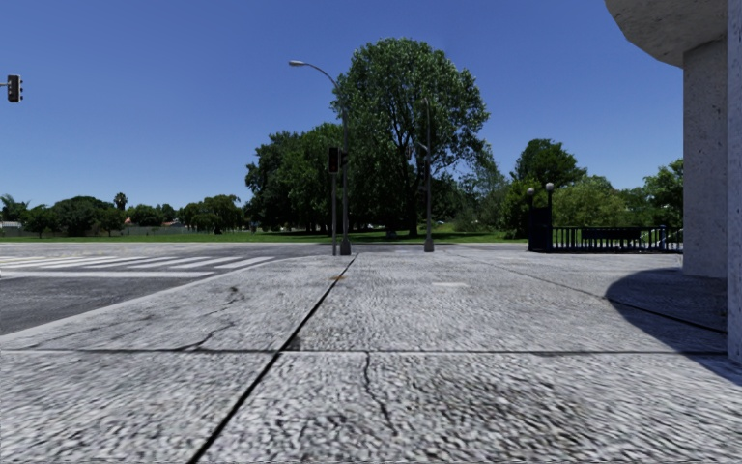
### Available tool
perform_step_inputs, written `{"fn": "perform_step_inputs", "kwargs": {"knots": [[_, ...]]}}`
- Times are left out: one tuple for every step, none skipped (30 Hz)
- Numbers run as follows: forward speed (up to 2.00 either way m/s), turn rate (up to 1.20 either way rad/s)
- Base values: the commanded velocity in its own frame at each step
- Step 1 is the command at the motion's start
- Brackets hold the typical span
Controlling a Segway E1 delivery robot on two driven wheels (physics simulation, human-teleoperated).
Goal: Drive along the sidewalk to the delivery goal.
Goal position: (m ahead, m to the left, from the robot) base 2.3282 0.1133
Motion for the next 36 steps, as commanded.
{"fn": "perform_step_inputs", "kwargs": {"knots": [[1.52, 0.0], [1.52, 0.0], [1.52, 0.0], [1.52, 0.0], [1.52, 0.0], [1.52, 0.0], [1.52, 0.0], [1.52, 0.0], [1.52, 0.0], [1.52, 0.0], [1.5, 0.0], [1.45, 0.0], [1.34, 0.0], [1.34, 0.0], [1.25, 0.0], [1.21, 0.0], [1.21, 0.0], [1.21, 0.0], [1.2, 0.0], [1.2, 0.0], [1.2, 0.0], [1.2, 0.0], [1.2, 0.0], [1.2, 0.0], [1.2, 0.0], [1.2, 0.0], [1.2, 0.0], [1.2, 0.0], [1.2, 0.0], [1.2, 0.0], [1.2, 0.0], [1.2, 0.0], [1.2, 0.0], [1.2, 0.0], [1.2, 0.0], [1.2, 0.0]]}}
